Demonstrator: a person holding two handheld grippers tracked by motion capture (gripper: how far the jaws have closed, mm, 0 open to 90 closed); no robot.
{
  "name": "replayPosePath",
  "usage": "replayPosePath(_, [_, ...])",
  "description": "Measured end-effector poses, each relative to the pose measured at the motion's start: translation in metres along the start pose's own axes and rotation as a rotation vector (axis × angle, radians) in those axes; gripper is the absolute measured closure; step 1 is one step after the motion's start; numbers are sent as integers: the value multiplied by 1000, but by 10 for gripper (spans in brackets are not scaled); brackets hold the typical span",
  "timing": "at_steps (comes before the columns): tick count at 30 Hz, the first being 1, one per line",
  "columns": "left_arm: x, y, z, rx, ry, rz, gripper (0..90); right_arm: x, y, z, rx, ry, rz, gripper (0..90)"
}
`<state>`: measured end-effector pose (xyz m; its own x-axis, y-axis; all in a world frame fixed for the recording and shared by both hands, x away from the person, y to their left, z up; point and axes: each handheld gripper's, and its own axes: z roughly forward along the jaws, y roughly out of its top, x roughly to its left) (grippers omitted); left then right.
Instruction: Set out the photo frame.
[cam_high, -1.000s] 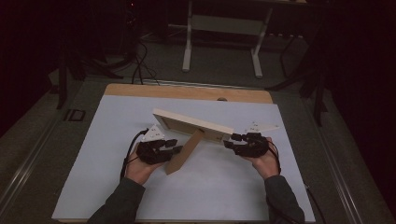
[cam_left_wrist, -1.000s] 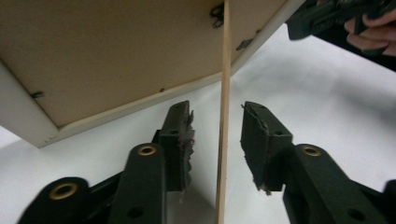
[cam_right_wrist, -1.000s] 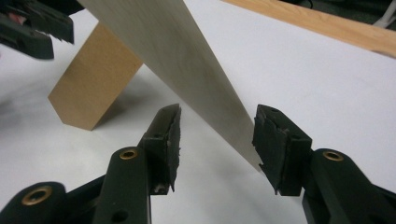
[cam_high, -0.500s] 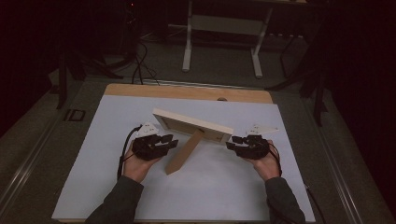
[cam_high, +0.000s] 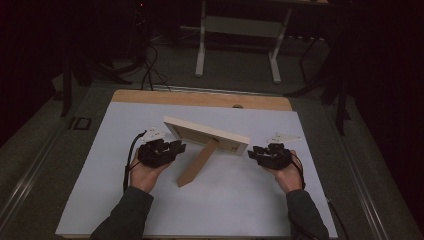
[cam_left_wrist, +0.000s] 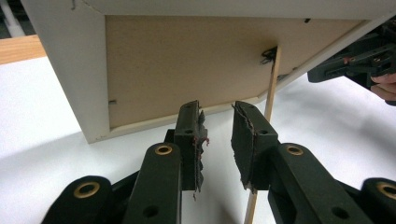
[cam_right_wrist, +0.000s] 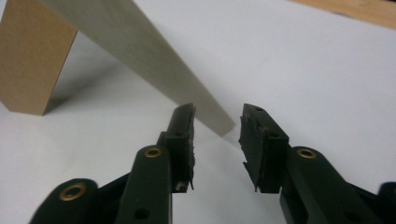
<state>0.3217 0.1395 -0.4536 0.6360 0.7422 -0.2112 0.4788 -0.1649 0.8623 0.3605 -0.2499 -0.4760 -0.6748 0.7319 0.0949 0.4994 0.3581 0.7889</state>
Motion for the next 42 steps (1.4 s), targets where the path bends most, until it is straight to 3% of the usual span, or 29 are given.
replayPosePath(5, [1, 2, 1, -3, 5, -18, 754, 2, 5, -1, -26, -19, -7, 787])
replayPosePath(10, [0, 6, 3, 1, 15, -8, 791, 5, 10, 0, -44, -42, -15, 894])
replayPosePath(17, [-3, 11, 9, 2, 35, 4, 900, 8, 18, 2, -54, -47, -15, 897])
replayPosePath(42, [-12, 28, 20, -15, 63, 1, 900, 13, 34, 7, -91, -17, -5, 897])
